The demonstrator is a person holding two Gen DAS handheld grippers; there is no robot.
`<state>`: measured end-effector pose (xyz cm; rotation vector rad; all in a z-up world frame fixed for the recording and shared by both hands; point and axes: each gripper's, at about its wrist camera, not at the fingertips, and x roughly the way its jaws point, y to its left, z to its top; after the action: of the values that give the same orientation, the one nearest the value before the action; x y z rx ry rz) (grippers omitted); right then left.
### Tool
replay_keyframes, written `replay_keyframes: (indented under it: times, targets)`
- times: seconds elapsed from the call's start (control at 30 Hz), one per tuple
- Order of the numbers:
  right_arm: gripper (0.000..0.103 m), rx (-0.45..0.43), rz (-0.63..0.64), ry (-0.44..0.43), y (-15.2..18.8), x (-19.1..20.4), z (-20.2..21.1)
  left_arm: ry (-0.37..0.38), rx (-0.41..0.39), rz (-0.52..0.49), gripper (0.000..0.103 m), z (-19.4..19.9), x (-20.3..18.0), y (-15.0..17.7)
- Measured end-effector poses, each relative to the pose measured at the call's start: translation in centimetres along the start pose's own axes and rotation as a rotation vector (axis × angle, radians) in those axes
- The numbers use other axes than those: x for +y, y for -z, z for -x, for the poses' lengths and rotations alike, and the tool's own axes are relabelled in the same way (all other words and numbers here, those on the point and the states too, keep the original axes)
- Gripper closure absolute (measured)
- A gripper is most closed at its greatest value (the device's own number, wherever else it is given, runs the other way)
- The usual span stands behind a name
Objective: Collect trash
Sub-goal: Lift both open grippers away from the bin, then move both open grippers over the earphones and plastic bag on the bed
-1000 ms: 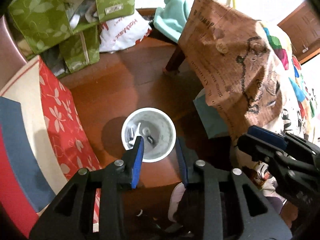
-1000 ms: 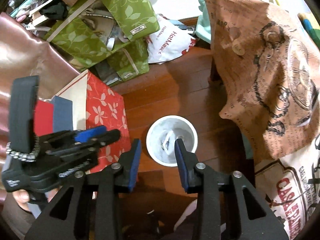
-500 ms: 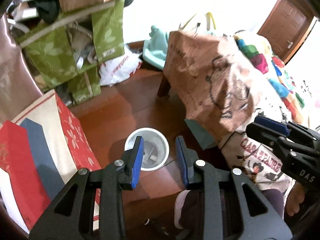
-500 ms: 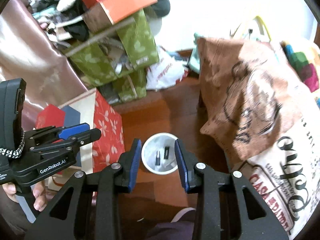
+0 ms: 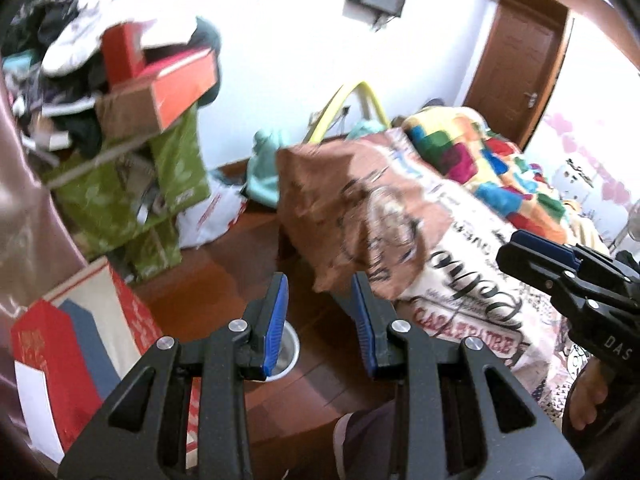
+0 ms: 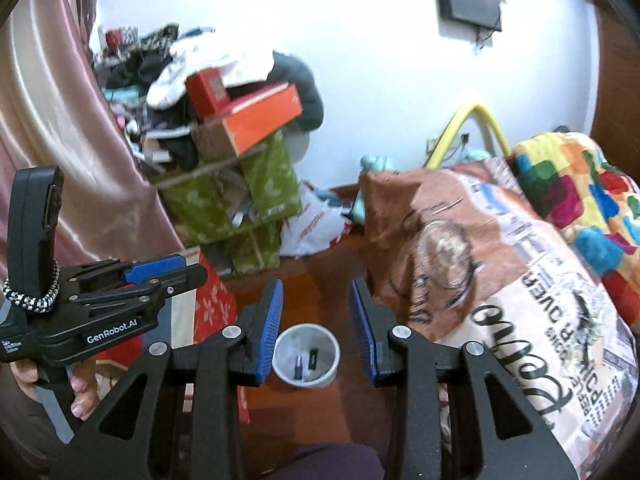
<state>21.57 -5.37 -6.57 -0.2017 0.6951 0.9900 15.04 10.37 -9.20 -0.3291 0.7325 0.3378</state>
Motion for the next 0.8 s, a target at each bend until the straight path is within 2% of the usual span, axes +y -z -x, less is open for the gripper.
replay_keyframes:
  times: [0.2, 0.37, 0.47, 0.6, 0.8]
  targets:
    - [0.071, -0.082, -0.012, 0.066, 0.2, -2.5, 4.3, 0.057, -0.071, -0.075, 0.071, 2.4, -5.7, -1.0]
    - [0.071, -0.137, -0.037, 0.130, 0.7, -5.3, 7.7, 0.103, -0.102, -0.127, 0.070, 2.7, -10.2, -1.8]
    - [0.071, -0.162, -0.053, 0.191, 0.9, -7.5, 9.4, 0.134, -0.118, -0.156, 0.064, 2.5, -12.8, -2.3]
    - [0.070, -0.184, -0.087, 0.265, 1.5, -10.6, 11.4, 0.198, -0.115, -0.191, 0.063, 1.6, -16.7, -2.9]
    - [0.060, -0.194, -0.148, 0.359, 3.0, -15.4, 13.6, 0.250, -0.094, -0.266, 0.061, -0.3, -22.3, -3.6]
